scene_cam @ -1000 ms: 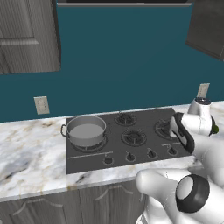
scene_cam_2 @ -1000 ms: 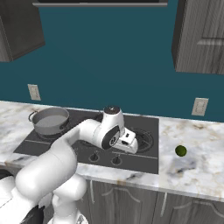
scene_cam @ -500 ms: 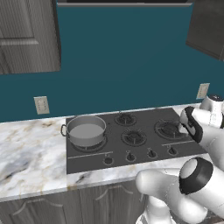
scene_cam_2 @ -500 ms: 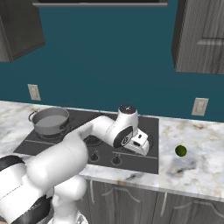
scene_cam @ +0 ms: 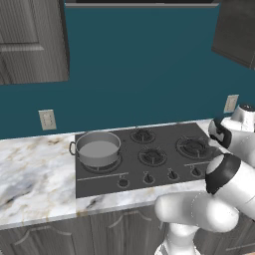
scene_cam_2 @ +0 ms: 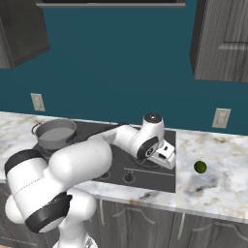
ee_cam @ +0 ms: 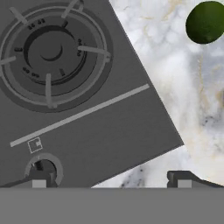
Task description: Turn on the burner for the pot on the stove. Wait thirty seconds for the pot to heat up. Then add the lime to the pot.
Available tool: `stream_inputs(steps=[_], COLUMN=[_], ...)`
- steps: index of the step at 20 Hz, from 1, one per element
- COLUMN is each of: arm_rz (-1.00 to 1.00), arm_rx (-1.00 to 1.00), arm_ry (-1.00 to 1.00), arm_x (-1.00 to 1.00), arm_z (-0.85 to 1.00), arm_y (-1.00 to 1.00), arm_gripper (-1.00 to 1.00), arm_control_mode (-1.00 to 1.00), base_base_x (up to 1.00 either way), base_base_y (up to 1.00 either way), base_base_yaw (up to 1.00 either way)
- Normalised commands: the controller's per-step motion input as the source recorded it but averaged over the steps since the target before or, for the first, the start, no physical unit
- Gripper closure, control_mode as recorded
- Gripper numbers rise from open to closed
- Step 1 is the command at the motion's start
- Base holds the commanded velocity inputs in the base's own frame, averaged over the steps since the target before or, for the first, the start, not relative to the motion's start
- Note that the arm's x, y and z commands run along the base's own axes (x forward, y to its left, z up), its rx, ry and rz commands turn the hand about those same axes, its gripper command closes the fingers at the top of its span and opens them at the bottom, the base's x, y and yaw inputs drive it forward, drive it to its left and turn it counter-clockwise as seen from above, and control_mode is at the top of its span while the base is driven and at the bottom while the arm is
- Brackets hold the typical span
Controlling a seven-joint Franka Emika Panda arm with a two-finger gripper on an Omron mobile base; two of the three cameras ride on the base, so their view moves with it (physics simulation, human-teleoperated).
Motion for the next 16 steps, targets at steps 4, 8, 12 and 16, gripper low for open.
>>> stream_inputs(steps=[4, 8, 12, 16], arm_rz=[-0.09, -0.1, -0.1, -0.06], arm_rx=[0.0, 0.0, 0.01, 0.03], arm_ry=[0.0, 0.0, 0.0, 0.0], arm_x=[0.07, 0.0, 0.0, 0.0], arm_z=[0.0, -0.04, -0.02, 0.0], arm_y=[-0.36, -0.45, -0.43, -0.35], arm_gripper=[-1.0, -1.0, -1.0, -1.0], arm_control_mode=[-1.0, -1.0, -1.0, -1.0], base_base_x=[0.0, 0.0, 0.0, 0.0], base_base_y=[0.0, 0.0, 0.0, 0.0], base_base_yaw=[0.0, 0.0, 0.0, 0.0])
